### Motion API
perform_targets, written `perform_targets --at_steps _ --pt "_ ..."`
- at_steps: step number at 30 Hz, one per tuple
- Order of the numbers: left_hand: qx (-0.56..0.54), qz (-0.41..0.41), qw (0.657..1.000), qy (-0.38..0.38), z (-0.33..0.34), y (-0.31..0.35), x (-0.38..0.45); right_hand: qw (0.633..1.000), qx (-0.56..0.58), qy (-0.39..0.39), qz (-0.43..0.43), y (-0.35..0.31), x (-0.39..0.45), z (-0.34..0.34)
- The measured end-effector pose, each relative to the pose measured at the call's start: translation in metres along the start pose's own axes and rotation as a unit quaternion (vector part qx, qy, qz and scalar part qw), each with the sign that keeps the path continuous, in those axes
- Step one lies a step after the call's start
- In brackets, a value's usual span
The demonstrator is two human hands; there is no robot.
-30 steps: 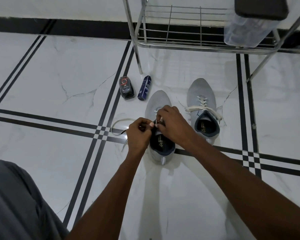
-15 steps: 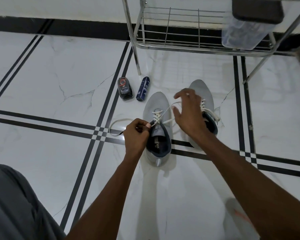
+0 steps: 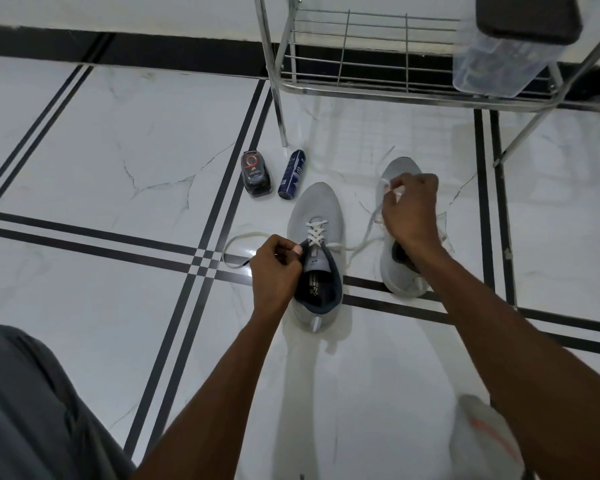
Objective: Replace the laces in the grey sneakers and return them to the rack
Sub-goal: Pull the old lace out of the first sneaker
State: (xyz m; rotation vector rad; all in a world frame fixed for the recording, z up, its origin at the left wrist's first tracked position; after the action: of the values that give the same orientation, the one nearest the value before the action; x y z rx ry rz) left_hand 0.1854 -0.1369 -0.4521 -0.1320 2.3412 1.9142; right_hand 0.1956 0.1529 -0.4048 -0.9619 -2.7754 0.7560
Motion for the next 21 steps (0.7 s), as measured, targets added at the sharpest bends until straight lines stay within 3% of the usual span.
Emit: perform_targets --at_steps 2,4,6,11,16,18,21 --pt "0.014 0.019 1.0 -0.009 0.003 0.005 -0.001 0.99 -0.073 -0.118 -0.017 -0.008 -0.013 0.023" --pt "0.04 0.046 0.998 -0.019 0.006 0.012 -0.002 0.978 -0.112 -0.163 -0.06 -0.023 -0.038 0.043" --pt "0.081 0.068 0.994 -0.037 0.012 0.015 -0.003 0.97 -0.081 -0.213 -0.082 -0.032 -0.067 0.066" --pt "0.174 0.128 0.974 -0.064 0.029 0.023 -0.002 0.971 -0.099 -0.134 -0.17 -0.053 -0.083 0.069" --pt "0.122 0.102 0.987 0.02 0.0 0.015 0.008 0.99 -0.018 -0.127 -0.064 -0.015 -0.066 0.062" --pt "0.159 0.14 0.977 -0.022 0.018 0.024 0.006 0.984 -0.017 -0.154 -0.089 -0.02 -0.067 0.066" --pt "0.268 0.226 0.931 -0.1 0.051 0.041 0.0 0.976 -0.01 -0.184 -0.111 -0.031 -0.065 0.065"
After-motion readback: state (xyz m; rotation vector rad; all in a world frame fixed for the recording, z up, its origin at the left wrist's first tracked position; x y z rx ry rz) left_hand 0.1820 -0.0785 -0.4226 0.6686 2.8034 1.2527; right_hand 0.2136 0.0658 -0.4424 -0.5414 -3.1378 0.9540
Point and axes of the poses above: each hand's wrist, its own x-axis towards the middle knuckle, its own z-axis out of the palm, y = z × x, the point moved 10 cm from there along x, towards the middle knuckle, and after that the axes turned 14 degrees about -x, right-handed, at the moved point
